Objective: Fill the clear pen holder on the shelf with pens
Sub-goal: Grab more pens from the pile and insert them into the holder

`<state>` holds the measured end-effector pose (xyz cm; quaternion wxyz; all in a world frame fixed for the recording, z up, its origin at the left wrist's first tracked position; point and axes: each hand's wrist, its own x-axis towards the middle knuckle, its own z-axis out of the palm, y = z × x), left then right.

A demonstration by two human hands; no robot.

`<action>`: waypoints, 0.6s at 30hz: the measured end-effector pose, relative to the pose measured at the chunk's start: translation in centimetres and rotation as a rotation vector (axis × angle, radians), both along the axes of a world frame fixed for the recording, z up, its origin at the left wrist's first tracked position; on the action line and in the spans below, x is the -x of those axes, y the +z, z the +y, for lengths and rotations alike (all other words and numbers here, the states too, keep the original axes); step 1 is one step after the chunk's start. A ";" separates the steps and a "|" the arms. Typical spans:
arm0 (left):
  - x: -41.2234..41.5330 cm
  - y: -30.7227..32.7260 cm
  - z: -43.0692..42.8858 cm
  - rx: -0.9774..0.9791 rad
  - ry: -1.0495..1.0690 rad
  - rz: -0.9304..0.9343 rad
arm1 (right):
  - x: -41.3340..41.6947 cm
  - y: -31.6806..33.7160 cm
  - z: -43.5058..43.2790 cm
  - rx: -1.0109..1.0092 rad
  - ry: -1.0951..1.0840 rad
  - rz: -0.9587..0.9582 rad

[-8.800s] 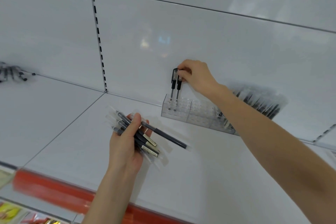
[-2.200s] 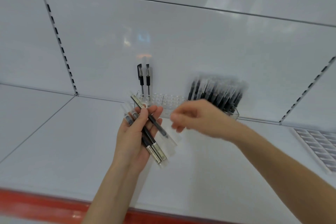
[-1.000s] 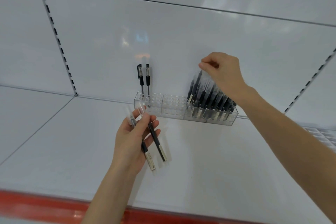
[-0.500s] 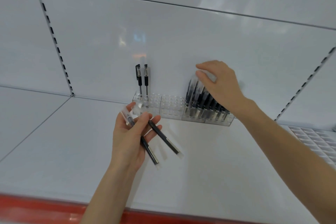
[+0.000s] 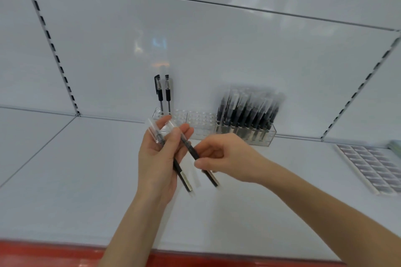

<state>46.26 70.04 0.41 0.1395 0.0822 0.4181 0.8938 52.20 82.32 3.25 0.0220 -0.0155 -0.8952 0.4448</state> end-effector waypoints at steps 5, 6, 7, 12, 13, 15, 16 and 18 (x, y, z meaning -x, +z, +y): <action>0.6 -0.6 -0.8 0.128 0.033 -0.037 | 0.6 1.5 1.7 0.100 -0.244 0.169; 0.7 -0.7 -0.9 0.164 0.036 -0.062 | 0.9 2.2 2.3 0.131 -0.314 0.227; 0.7 -0.7 -1.0 0.196 0.036 -0.085 | 1.3 2.9 3.0 0.140 -0.367 0.280; 0.9 -0.7 -1.0 0.189 -0.047 -0.195 | 4.0 4.9 5.6 -0.025 -0.474 0.475; 0.9 -0.6 -1.0 0.181 -0.054 -0.193 | 4.4 4.9 5.8 -0.042 -0.498 0.506; 0.9 -0.5 -1.0 0.180 -0.050 -0.158 | 5.0 4.7 6.1 -0.037 -0.523 0.541; 0.9 -0.5 -1.1 0.182 -0.042 -0.136 | 5.1 4.5 6.2 -0.034 -0.521 0.547; 0.9 -0.5 -1.3 0.180 -0.026 -0.106 | 5.1 4.2 6.2 -0.052 -0.504 0.540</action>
